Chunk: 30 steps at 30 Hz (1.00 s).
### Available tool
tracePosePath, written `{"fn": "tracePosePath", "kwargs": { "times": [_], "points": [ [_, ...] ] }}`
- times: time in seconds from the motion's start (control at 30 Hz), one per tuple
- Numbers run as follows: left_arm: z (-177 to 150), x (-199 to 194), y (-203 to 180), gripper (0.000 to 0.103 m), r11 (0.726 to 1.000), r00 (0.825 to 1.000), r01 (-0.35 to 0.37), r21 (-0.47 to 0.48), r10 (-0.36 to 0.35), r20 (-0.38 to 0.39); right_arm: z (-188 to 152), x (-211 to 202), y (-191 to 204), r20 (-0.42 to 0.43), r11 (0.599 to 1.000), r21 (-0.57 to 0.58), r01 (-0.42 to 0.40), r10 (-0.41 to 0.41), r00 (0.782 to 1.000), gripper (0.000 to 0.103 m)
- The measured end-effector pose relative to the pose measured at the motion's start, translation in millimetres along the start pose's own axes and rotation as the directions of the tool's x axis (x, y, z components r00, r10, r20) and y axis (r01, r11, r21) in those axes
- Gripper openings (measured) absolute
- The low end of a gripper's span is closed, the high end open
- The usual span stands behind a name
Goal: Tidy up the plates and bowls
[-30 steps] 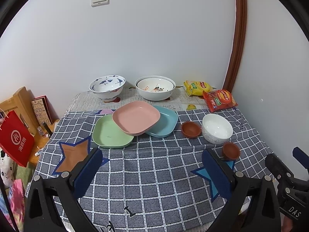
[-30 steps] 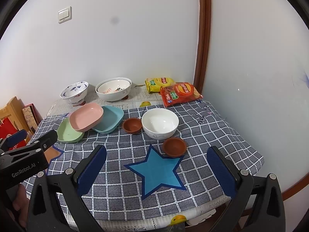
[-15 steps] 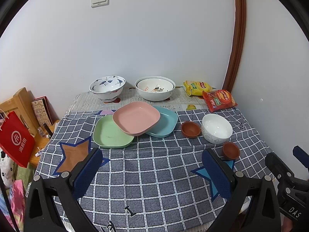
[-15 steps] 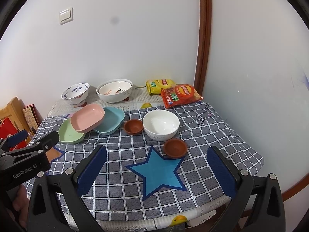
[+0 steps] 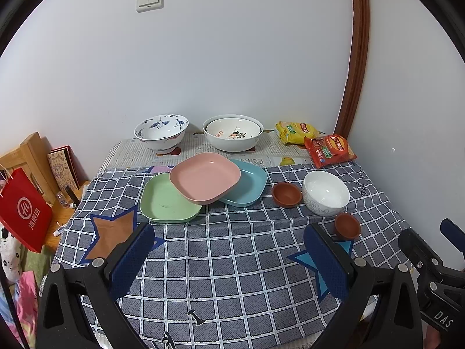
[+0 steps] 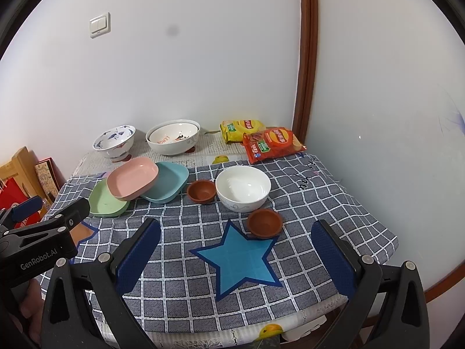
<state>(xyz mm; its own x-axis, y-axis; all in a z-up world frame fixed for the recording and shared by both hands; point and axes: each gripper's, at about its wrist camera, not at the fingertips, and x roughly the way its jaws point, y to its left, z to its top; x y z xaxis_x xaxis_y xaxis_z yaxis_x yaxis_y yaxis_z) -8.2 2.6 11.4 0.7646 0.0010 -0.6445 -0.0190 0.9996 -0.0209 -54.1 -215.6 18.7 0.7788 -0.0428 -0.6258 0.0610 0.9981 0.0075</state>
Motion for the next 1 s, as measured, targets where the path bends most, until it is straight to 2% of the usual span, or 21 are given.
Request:
{"fn": "tracePosePath", "kwargs": {
  "times": [1.0],
  "points": [
    [0.5, -3.0, -1.6, 0.103, 1.000, 1.000, -0.004, 0.001, 0.004, 0.010, -0.6, -13.6, 1.8, 0.028, 1.000, -0.008, -0.005, 0.005, 1.000, 0.102]
  ]
}}
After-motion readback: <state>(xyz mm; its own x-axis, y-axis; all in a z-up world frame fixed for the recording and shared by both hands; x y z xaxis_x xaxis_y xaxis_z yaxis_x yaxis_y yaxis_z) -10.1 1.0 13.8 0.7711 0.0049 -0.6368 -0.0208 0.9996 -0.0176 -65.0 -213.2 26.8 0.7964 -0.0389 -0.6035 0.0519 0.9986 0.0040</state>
